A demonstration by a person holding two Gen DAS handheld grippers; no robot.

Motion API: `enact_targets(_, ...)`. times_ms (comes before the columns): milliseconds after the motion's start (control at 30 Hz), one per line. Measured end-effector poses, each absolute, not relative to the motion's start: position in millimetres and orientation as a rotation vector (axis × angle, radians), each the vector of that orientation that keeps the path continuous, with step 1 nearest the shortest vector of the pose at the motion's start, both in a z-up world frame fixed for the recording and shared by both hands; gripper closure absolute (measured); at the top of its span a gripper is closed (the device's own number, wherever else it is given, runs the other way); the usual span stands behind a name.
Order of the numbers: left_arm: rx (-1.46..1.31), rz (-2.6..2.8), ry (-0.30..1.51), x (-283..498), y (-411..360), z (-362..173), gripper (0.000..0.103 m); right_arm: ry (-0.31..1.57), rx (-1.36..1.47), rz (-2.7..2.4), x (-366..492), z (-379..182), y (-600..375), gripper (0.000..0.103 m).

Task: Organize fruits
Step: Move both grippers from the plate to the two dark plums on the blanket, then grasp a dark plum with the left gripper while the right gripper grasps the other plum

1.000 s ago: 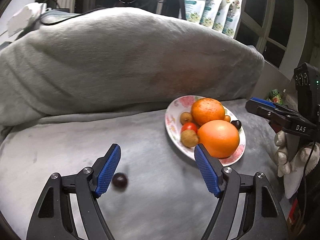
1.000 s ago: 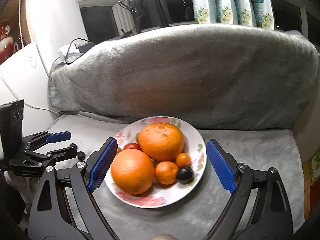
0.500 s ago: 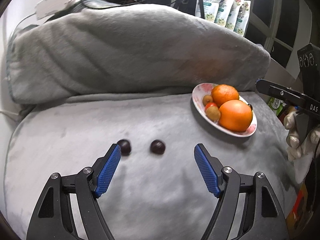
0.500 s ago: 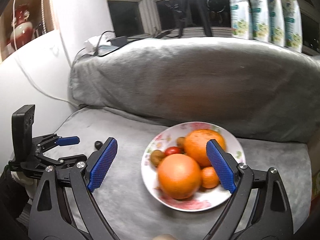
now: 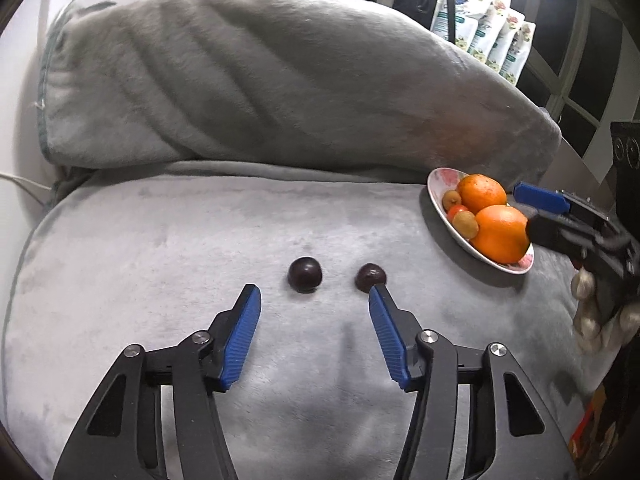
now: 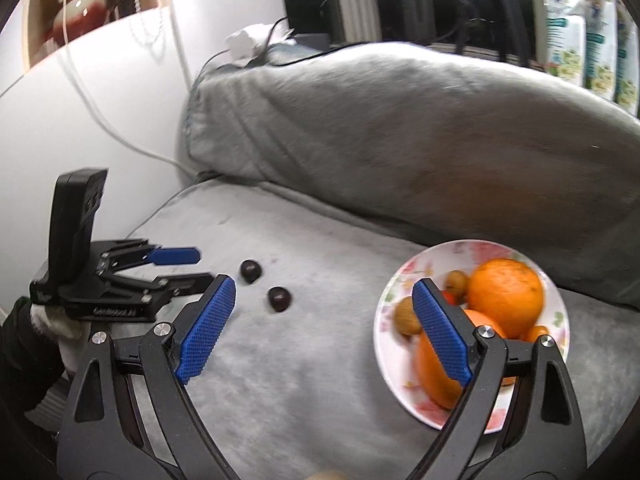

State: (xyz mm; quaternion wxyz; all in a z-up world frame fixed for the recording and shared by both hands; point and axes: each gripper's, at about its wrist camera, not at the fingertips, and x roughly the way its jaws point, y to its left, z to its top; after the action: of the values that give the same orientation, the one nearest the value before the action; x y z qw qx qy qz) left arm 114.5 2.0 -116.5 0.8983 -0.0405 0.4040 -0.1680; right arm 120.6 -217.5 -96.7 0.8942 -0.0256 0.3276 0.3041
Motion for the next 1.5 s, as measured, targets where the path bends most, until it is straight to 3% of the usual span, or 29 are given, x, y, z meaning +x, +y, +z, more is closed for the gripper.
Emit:
enact_targets(167, -0.109, -0.361, 0.862, 124, 6, -123, 0.058, 0.726, -0.097, 0.677, 124, -113, -193, 0.028)
enact_targets(467, -0.113, -0.381, 0.891, 136, 1, -130, 0.064, 0.809, -0.148, 0.707, 135, -144, -163, 0.048)
enact_targets(1200, -0.098, -0.366, 0.919, 153, -7, -144, 0.077, 0.864, -0.203, 0.717, 154, -165, -134, 0.064)
enact_targets(1500, -0.095, -0.364, 0.921, 155, -10, -146, 0.081, 0.877, -0.231, 0.703, 158, -170, -127, 0.077)
